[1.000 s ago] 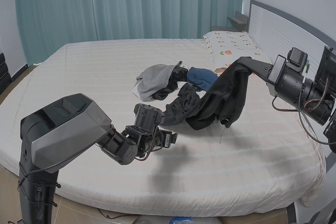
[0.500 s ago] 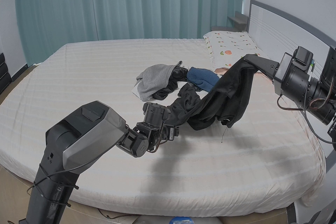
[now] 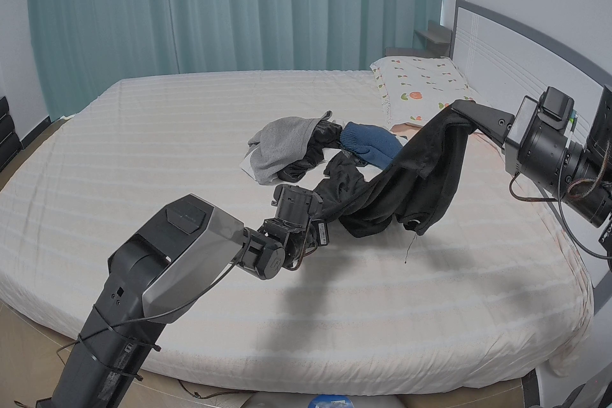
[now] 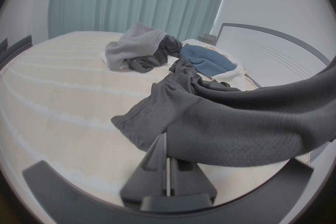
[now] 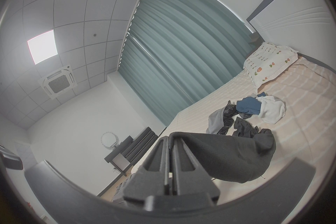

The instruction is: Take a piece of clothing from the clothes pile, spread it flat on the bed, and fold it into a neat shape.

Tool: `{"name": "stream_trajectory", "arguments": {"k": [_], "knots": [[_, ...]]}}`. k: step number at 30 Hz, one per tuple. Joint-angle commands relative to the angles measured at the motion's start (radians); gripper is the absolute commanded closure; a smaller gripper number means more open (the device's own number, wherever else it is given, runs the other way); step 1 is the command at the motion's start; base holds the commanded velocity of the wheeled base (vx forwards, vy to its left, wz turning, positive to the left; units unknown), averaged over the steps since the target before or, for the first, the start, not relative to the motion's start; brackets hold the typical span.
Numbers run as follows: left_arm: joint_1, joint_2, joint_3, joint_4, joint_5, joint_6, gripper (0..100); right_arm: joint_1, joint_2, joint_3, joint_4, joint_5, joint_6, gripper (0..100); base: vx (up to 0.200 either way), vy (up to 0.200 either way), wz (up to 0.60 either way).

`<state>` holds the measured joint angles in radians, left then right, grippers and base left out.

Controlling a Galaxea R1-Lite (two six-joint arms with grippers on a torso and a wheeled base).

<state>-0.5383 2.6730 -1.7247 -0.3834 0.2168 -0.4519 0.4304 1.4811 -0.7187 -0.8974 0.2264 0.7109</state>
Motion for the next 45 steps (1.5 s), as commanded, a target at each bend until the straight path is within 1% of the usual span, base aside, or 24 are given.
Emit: {"name": "stream_trajectory", "arguments": {"k": [1,2,4,6,8,10,11,12,13,14,17,19,21,24,26,27,29,31,32,33,37,39,41,45], "knots": [[0.024,-0.159,0.148,0.028,-0.022,-0.07,100,-0.025,0.044,0.016,0.003,0.001,-0.001,100,0.0,0.0,0.0],[0.024,-0.159,0.148,0.028,-0.022,-0.07,100,-0.025,0.044,0.016,0.003,0.001,-0.001,100,0.0,0.0,0.0],[0.034,-0.306,0.272,0.051,-0.091,-0.108,100,-0.039,0.093,0.03,-0.005,0.004,-0.001,100,0.0,0.0,0.0],[0.035,-0.384,0.324,0.066,-0.119,-0.136,100,-0.044,0.123,0.03,-0.006,0.001,-0.001,100,0.0,0.0,0.0],[0.035,-0.498,0.373,0.124,-0.143,-0.18,100,-0.044,0.185,0.021,-0.008,-0.004,-0.005,100,0.0,0.0,0.0],[0.037,-0.556,0.373,0.196,-0.143,-0.212,100,-0.044,0.226,0.004,-0.014,-0.012,-0.007,100,0.0,0.0,0.0],[0.037,-0.561,0.373,0.202,-0.143,-0.215,100,-0.044,0.229,0.001,-0.014,-0.012,-0.007,100,0.0,0.0,0.0],[0.038,-0.619,0.361,0.248,-0.143,-0.268,100,-0.044,0.262,-0.031,-0.029,-0.016,-0.005,100,0.0,0.0,0.0],[0.038,-0.619,0.361,0.248,-0.143,-0.268,100,-0.044,0.262,-0.031,-0.029,-0.016,-0.005,100,0.0,0.0,0.0],[0.043,-0.691,0.349,0.278,-0.146,-0.312,100,-0.047,0.285,-0.077,-0.047,-0.03,-0.005,100,0.0,0.0,0.0],[0.044,-0.74,0.349,0.288,-0.146,-0.317,100,-0.048,0.292,-0.119,-0.06,-0.048,-0.005,100,0.0,0.0,0.0],[0.06,-0.808,0.359,0.281,-0.143,-0.323,100,-0.052,0.281,-0.192,-0.07,-0.084,-0.005,100,0.0,0.0,0.0],[0.084,-0.858,0.386,0.284,-0.152,-0.326,100,-0.055,0.266,-0.225,-0.083,-0.102,-0.005,100,0.0,0.0,0.0],[0.098,-0.894,0.442,0.273,-0.166,-0.326,100,-0.061,0.254,-0.208,-0.09,-0.108,-0.005,100,0.0,0.0,0.0],[0.101,-0.915,0.494,0.264,-0.172,-0.33,100,-0.064,0.257,-0.159,-0.094,-0.111,-0.004,100,0.0,0.0,0.0],[0.101,-0.915,0.494,0.264,-0.172,-0.33,100,-0.064,0.257,-0.159,-0.094,-0.111,-0.004,100,0.0,0.0,0.0],[0.101,-0.927,0.568,0.239,-0.189,-0.369,100,-0.065,0.272,-0.051,-0.097,-0.11,-0.002,100,0.0,0.0,0.0],[0.101,-0.935,0.617,0.212,-0.201,-0.409,100,-0.062,0.298,0.001,-0.1,-0.113,-0.004,100,0.0,0.0,0.0],[0.101,-0.935,0.617,0.212,-0.201,-0.409,100,-0.062,0.298,0.001,-0.1,-0.113,-0.004,100,0.0,0.0,0.0],[0.098,-0.938,0.677,0.178,-0.217,-0.436,100,-0.064,0.324,0.022,-0.12,-0.119,-0.001,100,0.0,0.0,0.0],[0.089,-0.933,0.81,0.093,-0.246,-0.456,100,-0.065,0.393,0.051,-0.182,-0.154,0.048,100,0.0,0.0,0.0],[0.081,-0.93,0.856,0.04,-0.251,-0.485,100,-0.062,0.435,0.058,-0.216,-0.173,0.073,100,0.0,0.0,0.0],[0.08,-0.938,0.898,-0.006,-0.257,-0.505,100,-0.059,0.466,0.064,-0.233,-0.183,0.076,100,0.0,0.0,0.0],[0.089,-0.944,0.961,-0.06,-0.294,-0.508,100,-0.055,0.478,0.081,-0.236,-0.194,0.073,100,-0.05,0.0,0.0]]}}
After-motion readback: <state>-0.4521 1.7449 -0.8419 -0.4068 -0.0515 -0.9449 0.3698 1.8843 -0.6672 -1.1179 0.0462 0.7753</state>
